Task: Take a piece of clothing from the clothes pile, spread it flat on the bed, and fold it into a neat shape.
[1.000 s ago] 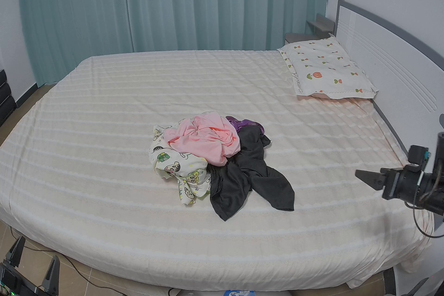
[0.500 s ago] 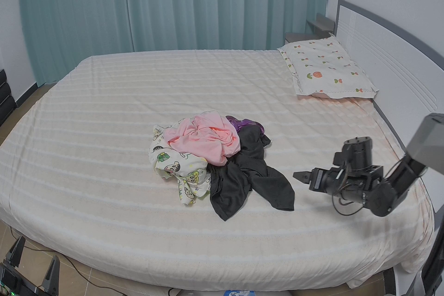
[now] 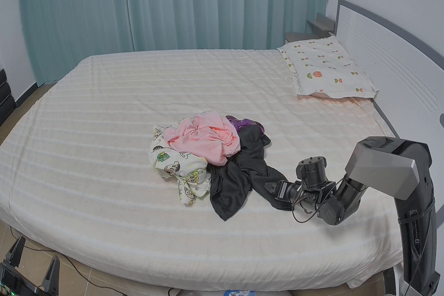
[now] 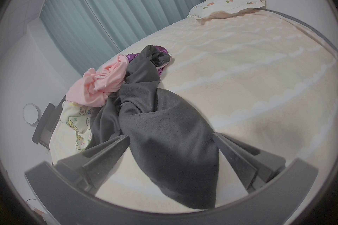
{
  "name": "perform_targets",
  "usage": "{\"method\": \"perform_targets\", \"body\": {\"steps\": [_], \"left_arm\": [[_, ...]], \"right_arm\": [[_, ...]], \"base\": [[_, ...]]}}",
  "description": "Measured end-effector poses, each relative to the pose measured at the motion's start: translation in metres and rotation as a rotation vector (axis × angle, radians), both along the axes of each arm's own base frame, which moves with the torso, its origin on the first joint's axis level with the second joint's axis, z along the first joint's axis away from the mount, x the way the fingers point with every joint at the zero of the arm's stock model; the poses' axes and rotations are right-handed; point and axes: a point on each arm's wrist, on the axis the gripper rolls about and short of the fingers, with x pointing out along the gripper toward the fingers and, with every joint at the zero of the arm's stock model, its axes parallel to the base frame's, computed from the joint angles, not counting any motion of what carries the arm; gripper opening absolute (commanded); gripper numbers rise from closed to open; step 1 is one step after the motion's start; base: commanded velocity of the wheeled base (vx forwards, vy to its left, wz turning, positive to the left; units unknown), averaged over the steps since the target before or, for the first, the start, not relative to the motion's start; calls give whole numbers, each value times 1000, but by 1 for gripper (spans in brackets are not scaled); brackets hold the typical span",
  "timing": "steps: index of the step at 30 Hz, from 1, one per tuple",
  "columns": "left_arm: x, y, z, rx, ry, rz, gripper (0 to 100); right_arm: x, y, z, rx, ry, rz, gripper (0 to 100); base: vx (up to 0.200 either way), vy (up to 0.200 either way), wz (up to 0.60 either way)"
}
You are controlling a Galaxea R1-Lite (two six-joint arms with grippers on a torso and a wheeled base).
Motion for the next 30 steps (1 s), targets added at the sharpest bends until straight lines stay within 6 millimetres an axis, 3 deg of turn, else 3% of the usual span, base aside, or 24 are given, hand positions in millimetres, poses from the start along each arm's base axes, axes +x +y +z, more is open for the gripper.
{"method": "perform_targets", "body": {"steps": [3,4,17,30], "left_arm": [[0,0,0,0,0,0,100],[0,0,0,0,0,0,100],[0,0,0,3,1,-1,100],[0,0,0,1,-3,0,100]], "right_arm": [[1,1,-7,-4,7,3,100],[2,2,-8,-5,7,5,0],[0,2,-10,78,-26,8,0],[-30,-13,25,362,-110,11,0]], "base": [[0,0,0],[0,0,0],[0,0,0],[0,0,0]]}}
